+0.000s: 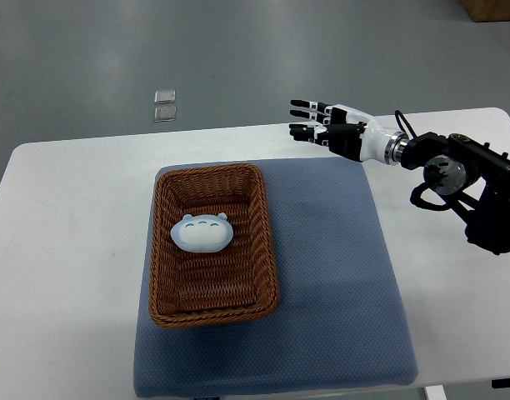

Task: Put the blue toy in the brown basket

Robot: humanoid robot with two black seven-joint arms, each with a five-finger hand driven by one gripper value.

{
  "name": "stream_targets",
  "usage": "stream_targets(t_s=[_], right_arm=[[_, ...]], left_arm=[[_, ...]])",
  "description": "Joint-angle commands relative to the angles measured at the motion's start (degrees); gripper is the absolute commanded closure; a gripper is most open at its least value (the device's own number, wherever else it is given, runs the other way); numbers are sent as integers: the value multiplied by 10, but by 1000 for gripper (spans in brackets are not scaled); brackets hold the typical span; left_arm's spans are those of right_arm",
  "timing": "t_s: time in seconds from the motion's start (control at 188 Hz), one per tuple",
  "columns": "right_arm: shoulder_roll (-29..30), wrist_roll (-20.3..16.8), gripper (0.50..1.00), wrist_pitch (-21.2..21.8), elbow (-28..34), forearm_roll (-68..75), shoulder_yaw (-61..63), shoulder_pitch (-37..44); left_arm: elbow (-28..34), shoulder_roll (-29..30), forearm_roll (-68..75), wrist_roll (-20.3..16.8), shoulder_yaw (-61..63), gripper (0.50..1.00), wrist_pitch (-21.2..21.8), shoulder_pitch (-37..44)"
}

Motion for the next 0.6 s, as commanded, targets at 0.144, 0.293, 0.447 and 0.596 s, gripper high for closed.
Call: stream_targets(t_s=[0.144,0.293,0.447,0.596], right_arm=[[0,-44,587,-4,-63,165,-2,-12],[9,-33,587,-13,-67,169,0,-19],[10,-10,587,-5,-67,170,0,-21],[11,-7,587,15,-67,169,0,-21]], left_arm=[[0,0,0,0,0,500,0,0],[0,0,0,0,0,500,0,0],[0,0,0,0,0,500,0,0],[0,0,0,0,0,500,0,0]])
